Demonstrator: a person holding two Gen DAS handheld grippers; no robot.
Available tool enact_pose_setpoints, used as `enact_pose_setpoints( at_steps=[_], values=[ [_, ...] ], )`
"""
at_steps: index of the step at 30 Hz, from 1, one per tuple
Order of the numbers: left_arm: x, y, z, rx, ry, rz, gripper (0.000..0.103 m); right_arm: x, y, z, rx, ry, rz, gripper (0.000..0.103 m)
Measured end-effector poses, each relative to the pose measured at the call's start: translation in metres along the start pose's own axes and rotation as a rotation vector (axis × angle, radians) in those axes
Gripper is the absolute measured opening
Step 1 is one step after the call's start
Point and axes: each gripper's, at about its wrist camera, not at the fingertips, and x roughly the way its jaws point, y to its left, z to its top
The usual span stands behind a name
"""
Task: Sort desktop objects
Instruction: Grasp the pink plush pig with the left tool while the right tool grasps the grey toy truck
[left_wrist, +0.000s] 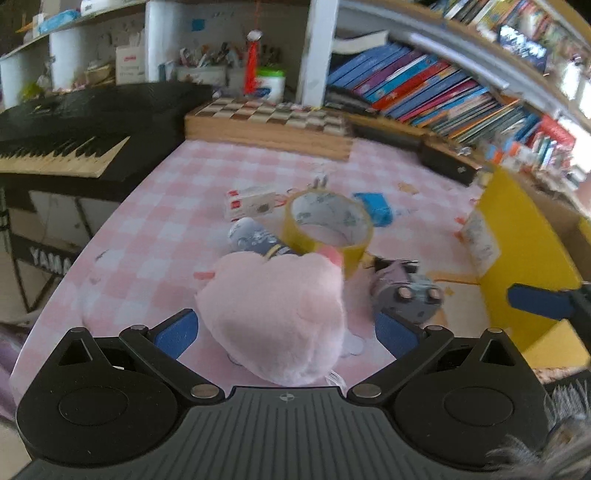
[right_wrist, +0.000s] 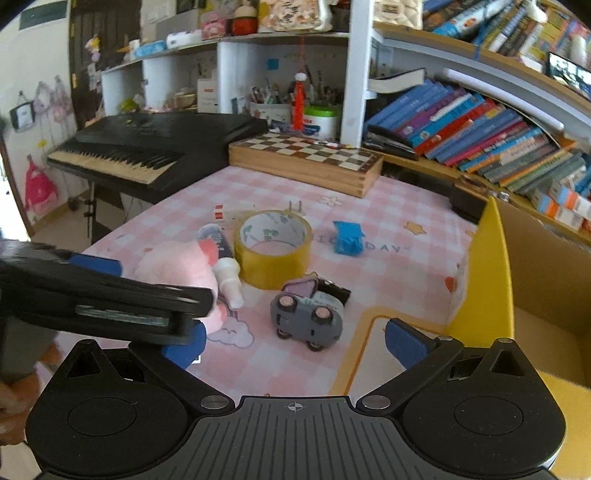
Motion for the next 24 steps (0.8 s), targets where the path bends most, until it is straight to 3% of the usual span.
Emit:
enact_pose_setpoints(
  at_steps=[6,10,13,20,24],
  values=[
    [0.024,0.012,0.006,-0.052,0.073,0.022,0.099,0.017,0.0,0.005,-0.012,0.024,0.005,0.103],
    [0.03,0.015,0.007,-0.055,0.092,0.007,0.079,0.029,0.0,0.005,-0.019,0.05,0.008,0.102],
    [0.026,0.021,0.007,-0.054,0.076,0.033,0.072,0.04,-0.003,0.007,0.012,0.069,-0.012,0.099],
    [0.01,0.061,0.002,-0.151,0.08,0.108,0.071,0.073,-0.022,0.006,0.16,0.167,-0.049,0.082],
    [0.004,0.068,-0.002,-0.159,0.087,0.121,0.071,0.081,-0.022,0.004,0.171,0.172,-0.034,0.074]
  ],
)
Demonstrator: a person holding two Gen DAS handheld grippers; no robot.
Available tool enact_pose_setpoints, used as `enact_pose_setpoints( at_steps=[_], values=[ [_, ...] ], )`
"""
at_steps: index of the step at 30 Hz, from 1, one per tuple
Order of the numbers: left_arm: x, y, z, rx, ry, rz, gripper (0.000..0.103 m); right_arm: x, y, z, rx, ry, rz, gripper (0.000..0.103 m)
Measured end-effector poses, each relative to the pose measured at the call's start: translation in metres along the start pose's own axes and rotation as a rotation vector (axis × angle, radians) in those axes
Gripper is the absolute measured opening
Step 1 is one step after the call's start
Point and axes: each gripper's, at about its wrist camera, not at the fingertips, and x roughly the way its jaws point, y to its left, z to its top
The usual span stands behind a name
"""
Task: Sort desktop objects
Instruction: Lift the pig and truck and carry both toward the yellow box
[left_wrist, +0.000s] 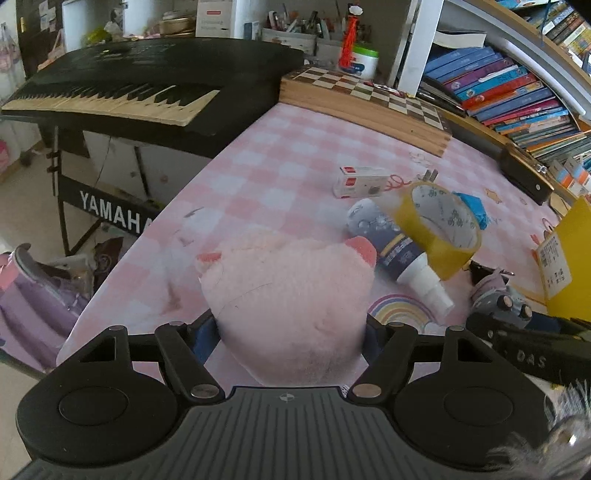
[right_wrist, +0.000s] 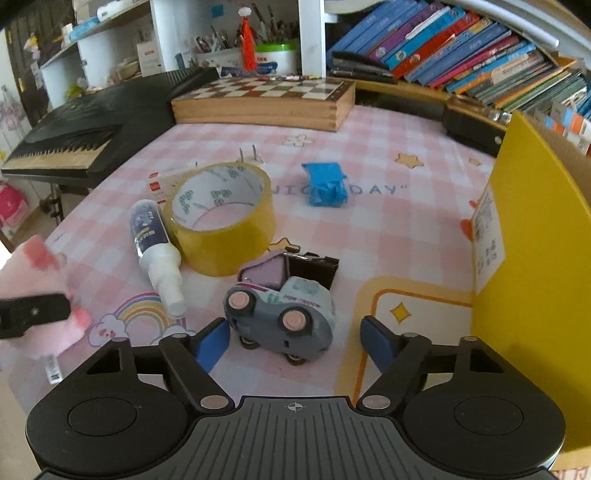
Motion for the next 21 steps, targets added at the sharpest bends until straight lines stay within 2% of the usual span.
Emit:
enact_pose_setpoints(
  at_steps=[3,6,11,21],
  values=[
    [-0.002,-0.003,-0.003,0.004,0.002,-0.014,0.071,0.002,0.005,0.001,-0.043,-0.02,0.007,0.062],
    [-0.005,-0.01,-0.004,0.024,-0.004,-0.038,0.071,0.0,0.008,0.004,-0.058,-0.025,0.012,0.062],
    [-0.018,-0.018,-0.002,0.058,-0.046,-0.075,0.071,-0.022,0.008,0.007,-0.088,-0.083,0.035,0.062],
    [-0.044,-0.018,-0.002,0.047,-0.081,-0.159,0.07,-0.069,0.006,0.008,-0.055,-0.14,0.072,0.062]
  ],
)
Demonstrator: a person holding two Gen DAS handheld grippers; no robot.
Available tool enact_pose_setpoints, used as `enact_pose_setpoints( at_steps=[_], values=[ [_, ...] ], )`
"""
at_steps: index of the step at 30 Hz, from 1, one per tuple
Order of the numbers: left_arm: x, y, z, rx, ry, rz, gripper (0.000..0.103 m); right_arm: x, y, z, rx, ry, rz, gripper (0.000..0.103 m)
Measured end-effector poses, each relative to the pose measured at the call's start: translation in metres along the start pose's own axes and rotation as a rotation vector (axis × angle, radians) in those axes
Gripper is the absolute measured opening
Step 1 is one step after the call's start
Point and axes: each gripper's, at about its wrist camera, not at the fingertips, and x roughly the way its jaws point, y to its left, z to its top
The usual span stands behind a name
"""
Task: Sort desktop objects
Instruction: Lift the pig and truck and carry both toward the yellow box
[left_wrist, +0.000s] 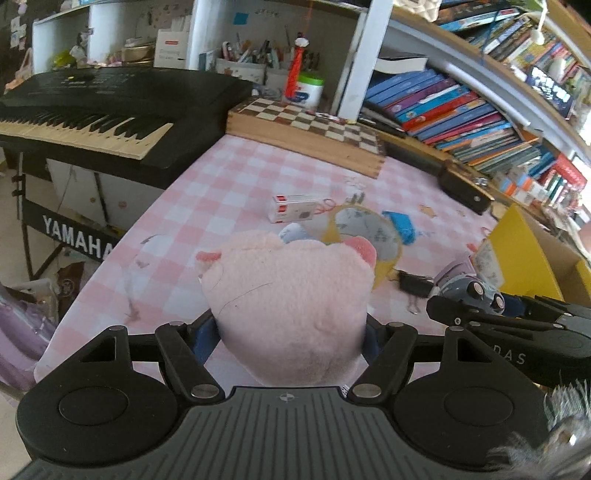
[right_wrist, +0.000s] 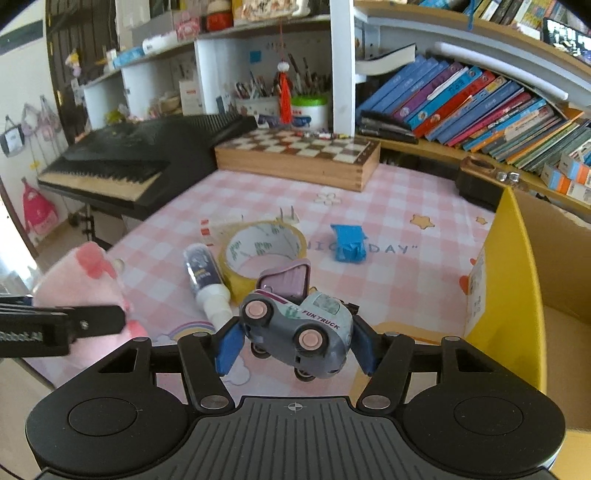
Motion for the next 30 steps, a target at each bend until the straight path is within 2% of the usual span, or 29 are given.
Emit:
enact_pose_setpoints(
  at_steps=[5,14,30],
  values=[
    [-0.018,-0.006,-0.001,0.023,-0.013,-0.058,0.07,-0.027,-0.003,-0.004,0.021,-0.018,-0.011,0.062],
    [-0.051,-0.02,-0.01,0.107,-0.03,-0.156,0.07,-0.068,-0.006,-0.025,0.091,0.011,-0.048,0.062],
    [-0.099,-0.026,-0.057,0.173,0.008,-0.283,0.07,-0.131,0.015,-0.081,0.165,0.042,-0.109,0.062]
  ],
)
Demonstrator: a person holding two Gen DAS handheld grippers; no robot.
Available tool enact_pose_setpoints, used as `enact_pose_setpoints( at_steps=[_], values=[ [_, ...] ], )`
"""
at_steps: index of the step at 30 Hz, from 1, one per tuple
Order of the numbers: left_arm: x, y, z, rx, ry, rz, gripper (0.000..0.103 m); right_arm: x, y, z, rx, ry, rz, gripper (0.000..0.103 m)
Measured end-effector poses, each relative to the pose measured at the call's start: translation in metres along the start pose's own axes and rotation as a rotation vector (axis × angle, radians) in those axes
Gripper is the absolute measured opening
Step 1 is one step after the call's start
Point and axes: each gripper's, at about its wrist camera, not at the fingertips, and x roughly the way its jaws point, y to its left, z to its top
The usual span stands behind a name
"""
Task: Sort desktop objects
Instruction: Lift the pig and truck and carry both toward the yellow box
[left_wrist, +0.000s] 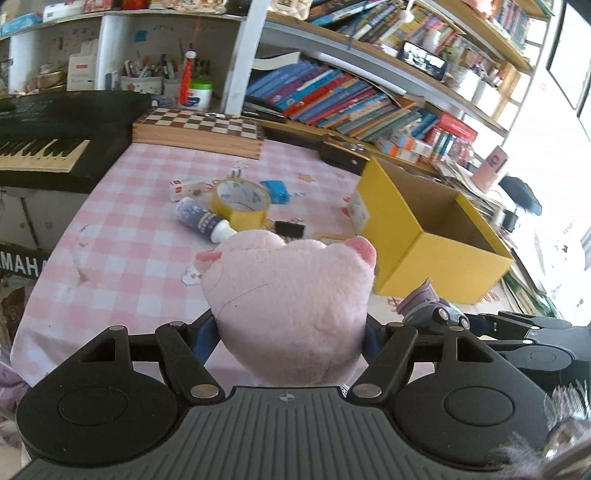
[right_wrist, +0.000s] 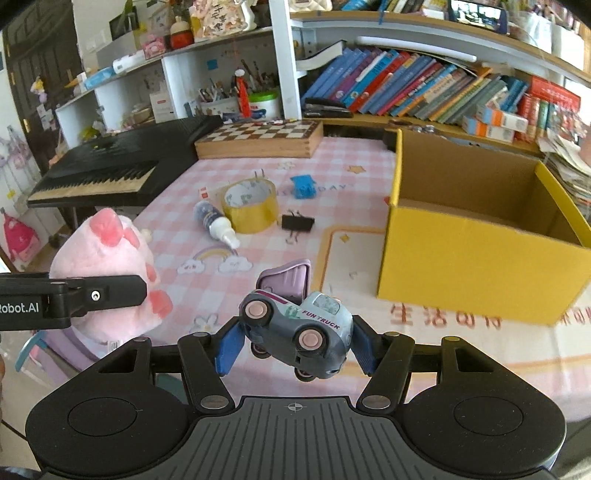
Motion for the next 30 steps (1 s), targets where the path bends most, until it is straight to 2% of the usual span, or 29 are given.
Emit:
enact_pose_setpoints(
  at_steps=[13,30],
  values=[
    [-0.012,-0.03,-0.031,0.085,0.062,-0.118,0.07,-0.039,-0.008,-0.046,0.101,0.002,-0.102,0.062],
    [0.008,-0.072,-0.044,0.191,0.15,-0.264,0.07,-0.064,-0.035,-0.079,0.227,0.035,-0.23,0.062]
  ],
)
